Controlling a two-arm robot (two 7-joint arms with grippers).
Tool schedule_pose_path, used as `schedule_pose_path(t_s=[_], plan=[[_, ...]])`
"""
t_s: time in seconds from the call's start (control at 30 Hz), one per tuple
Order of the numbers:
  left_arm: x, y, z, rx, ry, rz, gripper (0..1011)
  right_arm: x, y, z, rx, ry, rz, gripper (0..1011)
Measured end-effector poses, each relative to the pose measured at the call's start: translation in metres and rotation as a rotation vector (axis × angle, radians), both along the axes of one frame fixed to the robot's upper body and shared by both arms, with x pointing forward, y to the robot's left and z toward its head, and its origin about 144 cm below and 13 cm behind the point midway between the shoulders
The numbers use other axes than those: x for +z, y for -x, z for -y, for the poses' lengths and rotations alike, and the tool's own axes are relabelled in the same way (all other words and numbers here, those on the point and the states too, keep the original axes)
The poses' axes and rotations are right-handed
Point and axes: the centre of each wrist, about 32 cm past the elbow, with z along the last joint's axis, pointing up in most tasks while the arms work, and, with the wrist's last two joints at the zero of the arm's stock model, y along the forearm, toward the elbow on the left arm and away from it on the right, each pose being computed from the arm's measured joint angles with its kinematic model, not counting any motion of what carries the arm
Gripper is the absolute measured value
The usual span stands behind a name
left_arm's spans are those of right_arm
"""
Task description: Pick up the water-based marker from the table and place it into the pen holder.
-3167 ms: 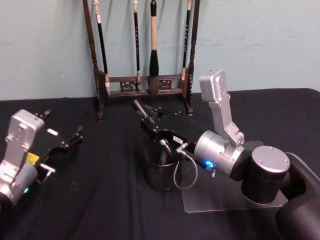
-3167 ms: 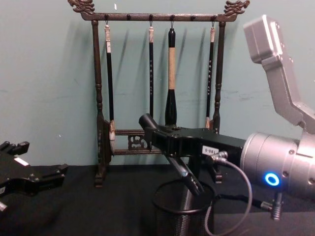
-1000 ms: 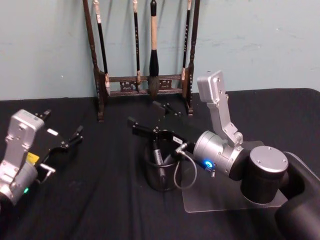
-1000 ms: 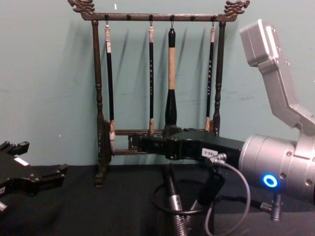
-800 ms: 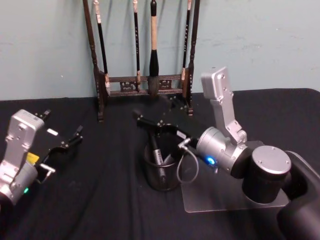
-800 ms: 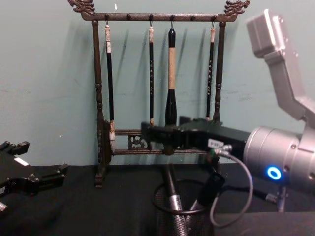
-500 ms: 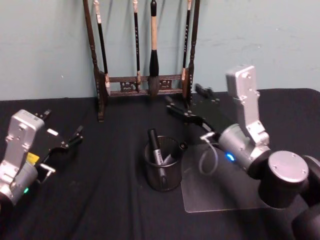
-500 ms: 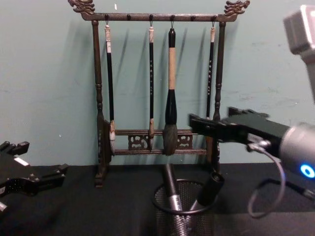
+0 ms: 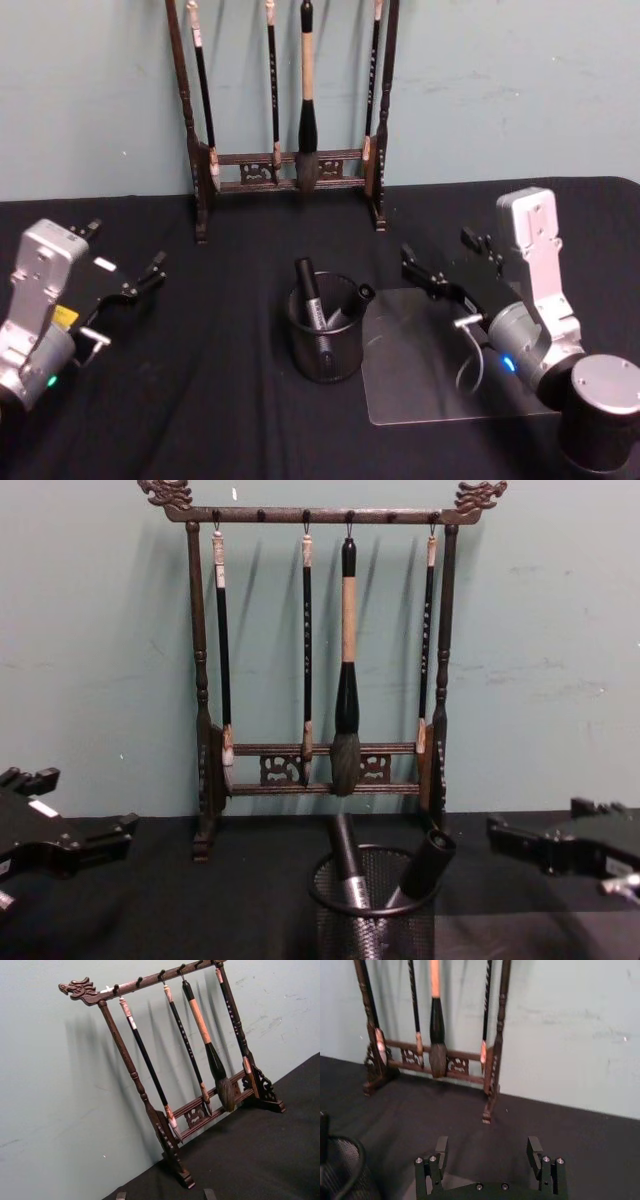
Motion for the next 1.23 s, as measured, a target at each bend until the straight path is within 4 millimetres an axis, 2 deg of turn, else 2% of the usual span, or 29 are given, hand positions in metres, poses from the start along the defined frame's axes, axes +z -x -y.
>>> schedule_pose_path(t_s=[0.27,1.23], plan=[[0.0,0.0,0.0,0.0,0.0,0.0,1001,-0.0112,0.0011,-0.0001,-0.029,0.01,-0.03,1002],[0.0,0.0,0.0,0.0,0.0,0.0,1001,-0.0105,0.0014,0.0002,-0.027,0.01,-0.028,1002]])
